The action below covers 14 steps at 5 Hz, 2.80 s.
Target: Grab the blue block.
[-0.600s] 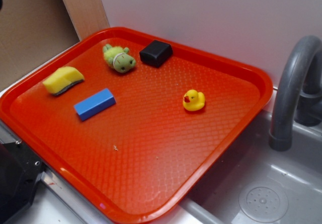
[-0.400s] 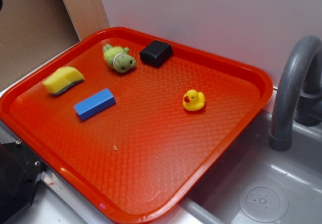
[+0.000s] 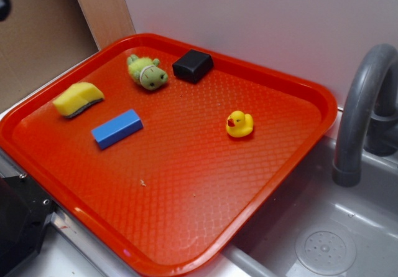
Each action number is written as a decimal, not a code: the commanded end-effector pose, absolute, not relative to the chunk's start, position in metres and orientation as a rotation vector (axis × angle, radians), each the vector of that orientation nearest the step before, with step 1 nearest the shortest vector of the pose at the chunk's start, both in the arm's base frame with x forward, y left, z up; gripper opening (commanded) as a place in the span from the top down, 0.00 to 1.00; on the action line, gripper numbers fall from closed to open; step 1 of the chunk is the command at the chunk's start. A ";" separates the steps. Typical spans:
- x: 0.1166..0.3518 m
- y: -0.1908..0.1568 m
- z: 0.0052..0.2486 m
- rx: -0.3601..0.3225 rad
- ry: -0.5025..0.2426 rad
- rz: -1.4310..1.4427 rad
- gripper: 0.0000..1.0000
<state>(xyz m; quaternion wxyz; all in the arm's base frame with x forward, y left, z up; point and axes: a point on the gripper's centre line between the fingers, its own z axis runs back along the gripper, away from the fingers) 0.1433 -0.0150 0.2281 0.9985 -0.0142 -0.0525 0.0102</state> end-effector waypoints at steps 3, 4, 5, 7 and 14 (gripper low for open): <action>0.177 -0.014 0.114 -0.011 0.003 -0.274 0.00; 0.173 -0.010 0.093 0.009 0.053 -0.243 0.00; 0.181 -0.009 0.080 0.018 0.059 -0.220 0.00; 0.205 0.001 0.050 -0.061 0.086 -0.250 0.00; 0.168 -0.020 0.162 -0.033 0.075 0.031 1.00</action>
